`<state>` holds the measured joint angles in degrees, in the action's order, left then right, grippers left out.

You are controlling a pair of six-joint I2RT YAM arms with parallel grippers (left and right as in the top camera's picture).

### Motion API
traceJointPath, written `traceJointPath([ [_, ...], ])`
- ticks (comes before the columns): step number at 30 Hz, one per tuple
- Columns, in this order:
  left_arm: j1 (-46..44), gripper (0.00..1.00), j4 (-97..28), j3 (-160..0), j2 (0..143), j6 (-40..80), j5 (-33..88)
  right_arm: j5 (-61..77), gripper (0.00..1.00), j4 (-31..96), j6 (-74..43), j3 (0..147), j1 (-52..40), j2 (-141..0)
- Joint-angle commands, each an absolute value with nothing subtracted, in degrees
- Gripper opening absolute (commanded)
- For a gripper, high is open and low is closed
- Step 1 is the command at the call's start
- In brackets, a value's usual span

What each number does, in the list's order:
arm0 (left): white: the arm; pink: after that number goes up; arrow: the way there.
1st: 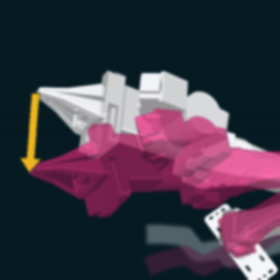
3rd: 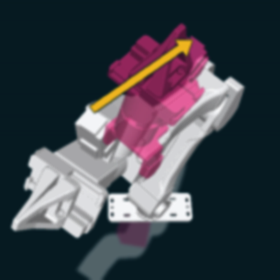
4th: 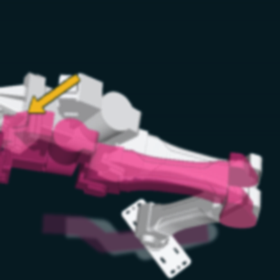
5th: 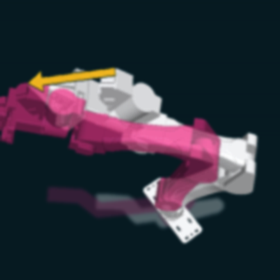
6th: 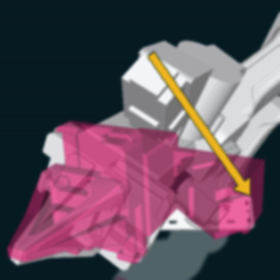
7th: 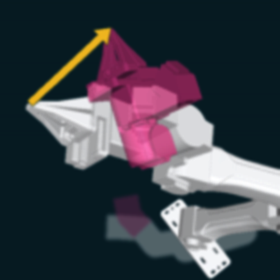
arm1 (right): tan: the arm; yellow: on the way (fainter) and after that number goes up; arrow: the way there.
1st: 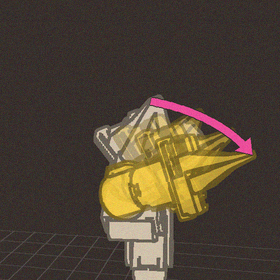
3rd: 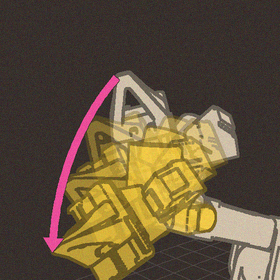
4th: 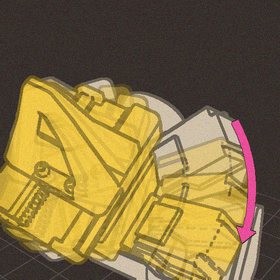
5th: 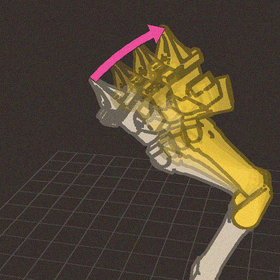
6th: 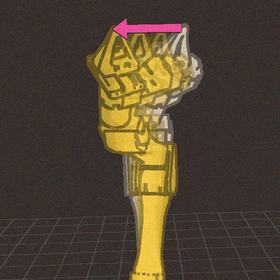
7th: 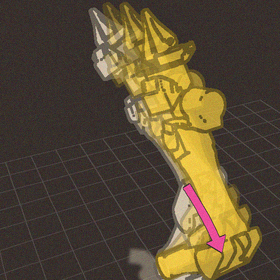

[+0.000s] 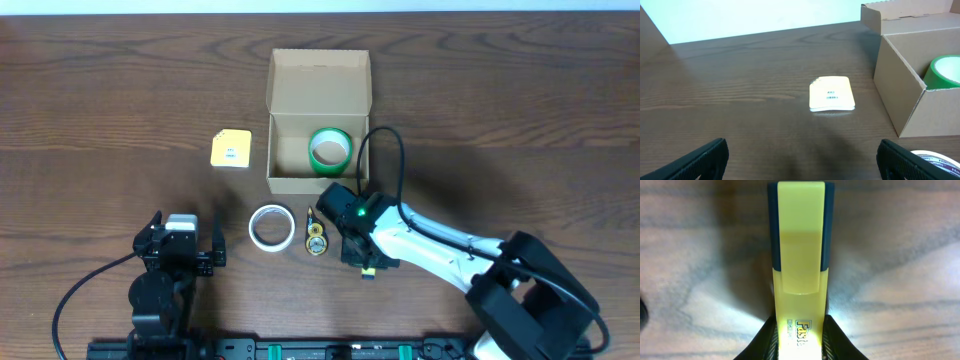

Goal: Pack container
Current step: 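Lift the highlighter into the box and release it with the right gripper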

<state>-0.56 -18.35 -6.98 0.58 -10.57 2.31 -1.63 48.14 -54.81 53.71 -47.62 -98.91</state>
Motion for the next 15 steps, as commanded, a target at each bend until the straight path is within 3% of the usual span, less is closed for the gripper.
traceJointPath([
  [1, -0.73, 0.95, -19.00, -5.74, 0.25, -11.18, 1.50, -0.10, 0.01, 49.89, -54.19, 53.36, -48.16, -94.35],
  [9, -0.73, 0.95, -19.00, -5.74, 0.25, -11.18, 1.50, -0.86, 0.01, 54.70, -48.01, 55.57, -48.21, -76.82],
  [15, -0.73, 0.95, -19.00, -5.74, 0.25, -11.18, 1.50, -7.42, 0.09, 54.87, -35.51, 67.99, -45.76, -78.41],
])
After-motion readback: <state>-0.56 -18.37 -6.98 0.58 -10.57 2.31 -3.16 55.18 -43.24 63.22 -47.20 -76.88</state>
